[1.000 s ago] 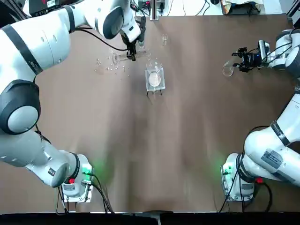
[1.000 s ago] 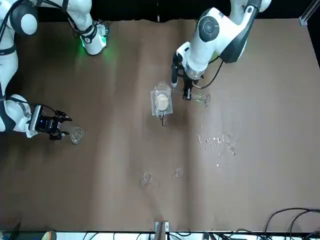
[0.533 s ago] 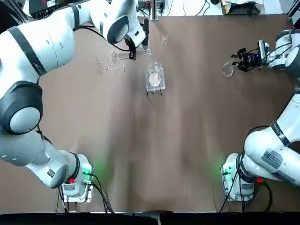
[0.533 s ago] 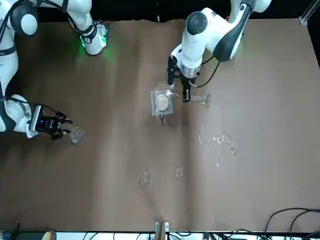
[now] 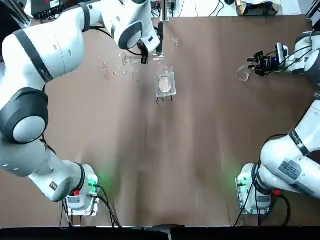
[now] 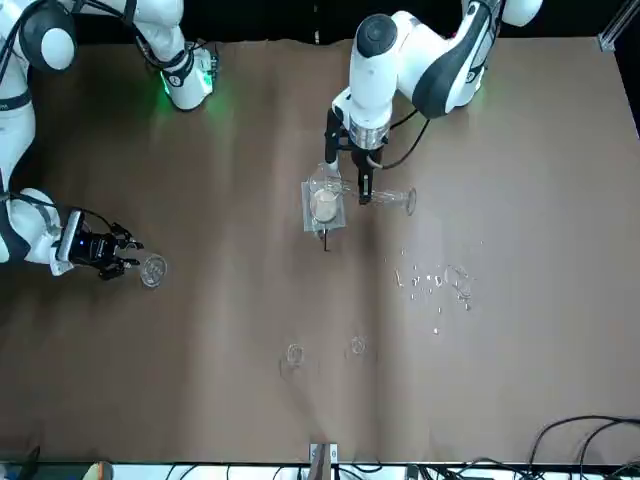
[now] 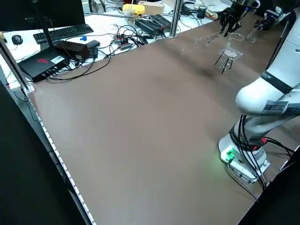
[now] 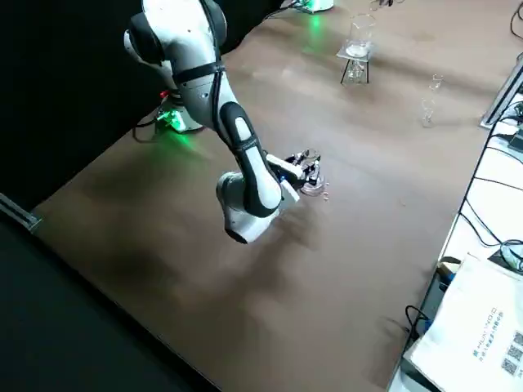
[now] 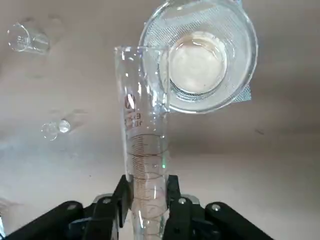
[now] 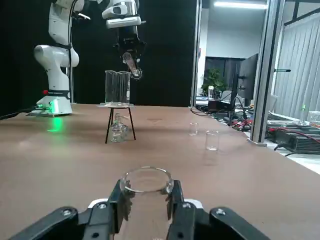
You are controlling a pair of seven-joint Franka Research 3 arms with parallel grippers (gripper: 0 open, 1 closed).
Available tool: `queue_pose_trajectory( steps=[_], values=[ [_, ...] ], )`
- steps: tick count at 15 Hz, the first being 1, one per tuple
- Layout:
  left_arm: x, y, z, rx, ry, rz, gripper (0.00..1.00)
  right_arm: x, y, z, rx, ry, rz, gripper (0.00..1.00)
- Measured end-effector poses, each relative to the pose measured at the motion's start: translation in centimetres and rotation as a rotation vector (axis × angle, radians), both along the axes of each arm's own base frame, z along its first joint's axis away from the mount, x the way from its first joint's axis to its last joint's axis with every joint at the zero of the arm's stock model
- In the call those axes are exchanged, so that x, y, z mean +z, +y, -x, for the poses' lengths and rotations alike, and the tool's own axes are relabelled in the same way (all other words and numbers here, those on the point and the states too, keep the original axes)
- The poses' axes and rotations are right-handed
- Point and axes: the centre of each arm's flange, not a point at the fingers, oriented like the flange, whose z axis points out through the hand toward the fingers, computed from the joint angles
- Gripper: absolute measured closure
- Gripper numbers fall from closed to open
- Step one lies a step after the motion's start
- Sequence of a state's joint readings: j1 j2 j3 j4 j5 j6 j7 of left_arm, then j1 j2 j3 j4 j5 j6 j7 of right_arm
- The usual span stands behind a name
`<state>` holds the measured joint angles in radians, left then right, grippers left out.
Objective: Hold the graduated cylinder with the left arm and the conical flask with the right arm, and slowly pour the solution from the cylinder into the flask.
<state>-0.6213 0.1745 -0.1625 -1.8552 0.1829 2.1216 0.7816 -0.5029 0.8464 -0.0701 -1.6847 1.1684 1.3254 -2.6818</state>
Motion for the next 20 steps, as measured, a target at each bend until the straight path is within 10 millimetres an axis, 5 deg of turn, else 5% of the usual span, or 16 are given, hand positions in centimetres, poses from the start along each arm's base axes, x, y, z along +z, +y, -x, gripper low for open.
queue_pose_trajectory(
  steps=[4,12,17,20],
  values=[
    [-0.6,-0.6,0.1,-0.019,-0.055,-0.057,0.66,1.8,-0.2,-1.6,-0.002,0.018,0.046,0.61],
    [-1.3,-1.1,1.6,-0.074,-0.064,-0.177,0.66,7.6,2.5,-4.8,0.053,0.066,0.117,0.61],
    [-1.3,-1.4,2.2,-0.088,-0.061,-0.213,0.66,12.6,4.1,-6.2,0.087,0.081,0.197,0.61],
    [-1.0,-1.7,2.7,-0.094,-0.059,-0.224,0.66,17.2,5.1,-7.0,0.111,0.094,0.345,0.61]
  ],
)
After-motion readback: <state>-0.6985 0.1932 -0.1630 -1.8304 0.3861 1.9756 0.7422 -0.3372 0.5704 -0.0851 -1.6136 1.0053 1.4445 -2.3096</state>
